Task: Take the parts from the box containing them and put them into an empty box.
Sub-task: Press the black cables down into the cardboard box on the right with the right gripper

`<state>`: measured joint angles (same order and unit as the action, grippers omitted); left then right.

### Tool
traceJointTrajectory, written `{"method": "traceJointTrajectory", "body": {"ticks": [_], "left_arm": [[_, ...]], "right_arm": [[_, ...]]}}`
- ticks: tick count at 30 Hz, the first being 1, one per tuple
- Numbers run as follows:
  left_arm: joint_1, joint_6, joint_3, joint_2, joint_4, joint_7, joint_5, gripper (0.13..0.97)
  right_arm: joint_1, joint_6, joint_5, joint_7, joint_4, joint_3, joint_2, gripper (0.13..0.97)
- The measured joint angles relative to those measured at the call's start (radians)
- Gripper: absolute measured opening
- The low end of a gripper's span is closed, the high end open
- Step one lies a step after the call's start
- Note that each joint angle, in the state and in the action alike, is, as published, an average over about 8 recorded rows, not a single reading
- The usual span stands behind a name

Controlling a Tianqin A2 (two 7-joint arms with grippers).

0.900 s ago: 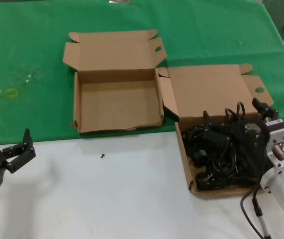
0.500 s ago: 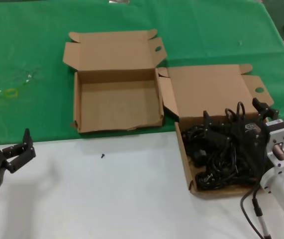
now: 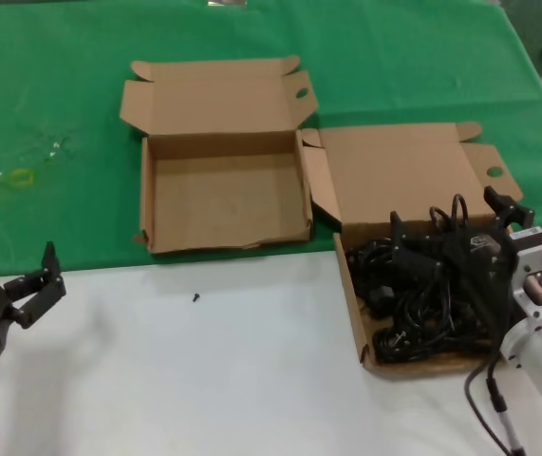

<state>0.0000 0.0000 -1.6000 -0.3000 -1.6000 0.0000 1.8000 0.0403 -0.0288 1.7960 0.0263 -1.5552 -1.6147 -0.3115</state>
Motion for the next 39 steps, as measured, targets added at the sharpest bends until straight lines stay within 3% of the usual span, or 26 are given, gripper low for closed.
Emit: {"method": "traceJointTrajectory", "body": {"ticks": [8,14,17,25,29,37,39], "left_arm": [[0.0,0.0,0.0,0.0,0.0,0.0,0.0,0.867],[0.0,0.0,0.0,0.0,0.0,0.0,0.0,0.752],[0.0,0.0,0.0,0.0,0.0,0.0,0.0,0.713],[0.0,0.0,0.0,0.0,0.0,0.0,0.0,0.493],[0.0,0.0,0.0,0.0,0.0,0.0,0.0,0.493],[0.0,0.0,0.0,0.0,0.0,0.0,0.0,0.305],[0.0,0.0,0.0,0.0,0.0,0.0,0.0,0.29]], "right_arm": [[0.004,-0.052,-0.002,-0.006,-0.007,-0.019,-0.073,0.966],[0.024,-0.173,0.0,0.029,-0.007,-0.013,-0.172,0.966],[0.045,-0.258,0.011,0.075,0.008,0.002,-0.224,0.966],[0.145,-0.525,0.042,0.23,0.09,0.006,-0.369,0.966],[0.208,-0.669,0.053,0.317,0.133,-0.015,-0.435,0.966],[0.336,-0.935,0.07,0.472,0.226,-0.077,-0.517,0.966],[0.369,-0.989,0.066,0.512,0.253,-0.096,-0.527,0.966]]}}
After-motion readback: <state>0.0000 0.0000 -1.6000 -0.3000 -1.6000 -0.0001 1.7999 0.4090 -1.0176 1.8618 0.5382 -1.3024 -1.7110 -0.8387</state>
